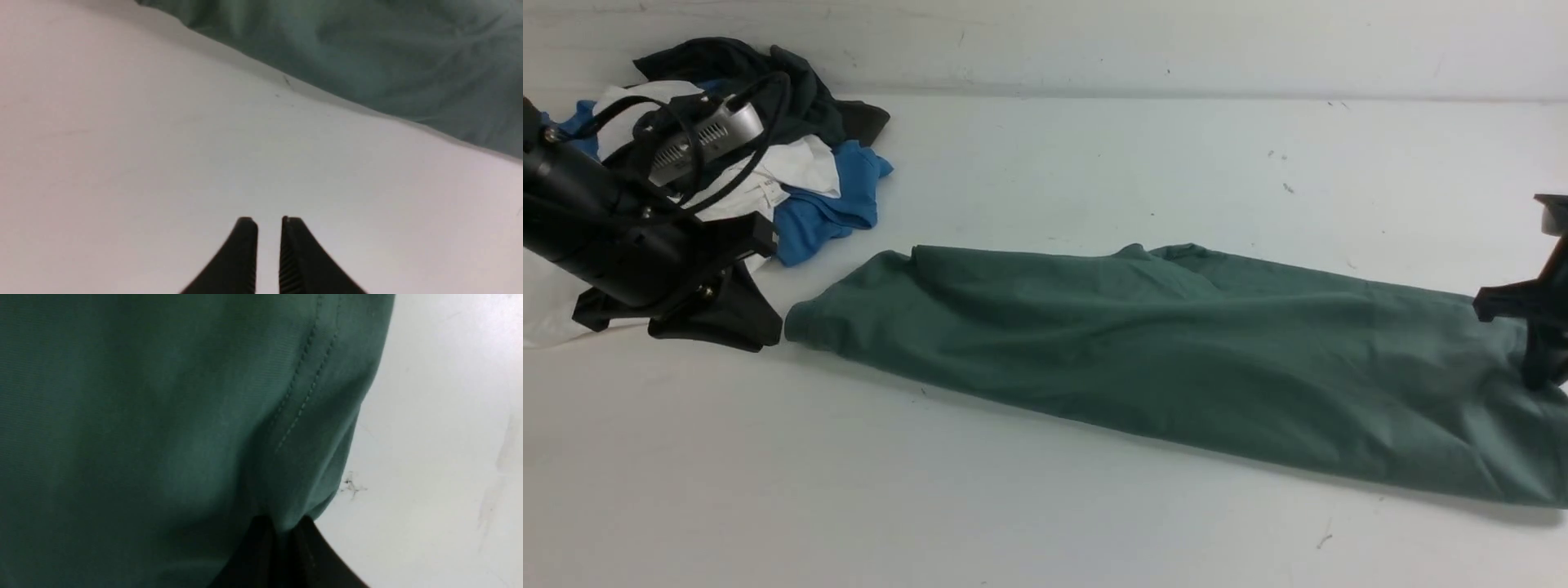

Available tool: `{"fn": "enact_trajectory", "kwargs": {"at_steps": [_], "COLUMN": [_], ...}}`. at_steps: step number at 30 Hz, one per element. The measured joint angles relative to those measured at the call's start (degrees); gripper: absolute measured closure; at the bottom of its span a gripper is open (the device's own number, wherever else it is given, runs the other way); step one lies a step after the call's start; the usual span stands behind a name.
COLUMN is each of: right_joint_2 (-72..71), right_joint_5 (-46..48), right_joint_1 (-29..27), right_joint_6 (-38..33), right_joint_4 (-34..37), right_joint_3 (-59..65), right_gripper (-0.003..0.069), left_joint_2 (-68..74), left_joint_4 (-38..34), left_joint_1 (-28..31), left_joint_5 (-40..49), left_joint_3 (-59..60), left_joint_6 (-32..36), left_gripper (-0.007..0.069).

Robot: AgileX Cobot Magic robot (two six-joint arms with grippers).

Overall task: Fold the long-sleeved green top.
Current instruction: Use both arms to drag the lower edge of the fabric forward and fold it over the upper edge, then hold the left edge of the fabric with your left arm

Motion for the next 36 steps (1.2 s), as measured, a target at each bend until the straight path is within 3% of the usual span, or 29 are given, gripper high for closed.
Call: {"fn": "enact_trajectory", "kwargs": {"at_steps": [4, 8, 9, 11, 13, 18, 24, 32, 35, 36], "right_joint_2": [-0.1, -0.1, -0.1, -0.1, -0.8, -3.4, -5.9, -6.2, -6.2, -6.2], "right_joint_5": [0.0, 0.0, 0.0, 0.0, 0.0, 0.0, 0.1, 0.2, 0.2, 0.2], "right_joint_1": [0.0, 0.0, 0.0, 0.0, 0.0, 0.0, 0.0, 0.0, 0.0, 0.0], "right_joint_6": [0.0, 0.0, 0.0, 0.1, 1.0, 2.4, 2.6, 2.8, 2.8, 2.8], "right_joint_4": [0.0, 0.0, 0.0, 0.0, 0.2, 2.3, 3.6, 6.4, 8.0, 8.2], "right_joint_3": [0.0, -0.1, -0.3, -1.6, -2.5, -2.9, -2.9, -2.9, -2.9, -2.9], "right_gripper": [0.0554, 0.0398, 0.0379, 0.0269, 0.0188, 0.0111, 0.0106, 0.0106, 0.0106, 0.0106], "left_joint_2": [2.8, 6.7, 6.9, 10.4, 12.8, 18.4, 23.5, 27.4, 27.7, 27.7], "left_joint_4": [2.2, 2.2, 2.2, 2.2, 2.2, 1.2, -0.3, -7.6, -9.2, -9.3], "left_joint_1": [0.0, 0.0, 0.0, 0.0, 0.0, 0.0, 0.0, 0.0, 0.0, 0.0], "left_joint_5": [-4.4, -7.1, -7.2, -8.7, -9.1, -9.9, -10.7, -11.0, -9.7, -9.7], "left_joint_3": [-2.8, -4.2, -4.3, -5.8, -7.6, -12.2, -13.5, -13.7, -13.7, -13.7], "left_joint_6": [-1.0, -0.7, -0.7, -0.1, 0.3, 1.4, 1.8, 5.8, 6.4, 6.4], "left_gripper": [0.0432, 0.0311, 0.0311, 0.0246, 0.0216, 0.0178, 0.0174, 0.0201, 0.0363, 0.0376]}}
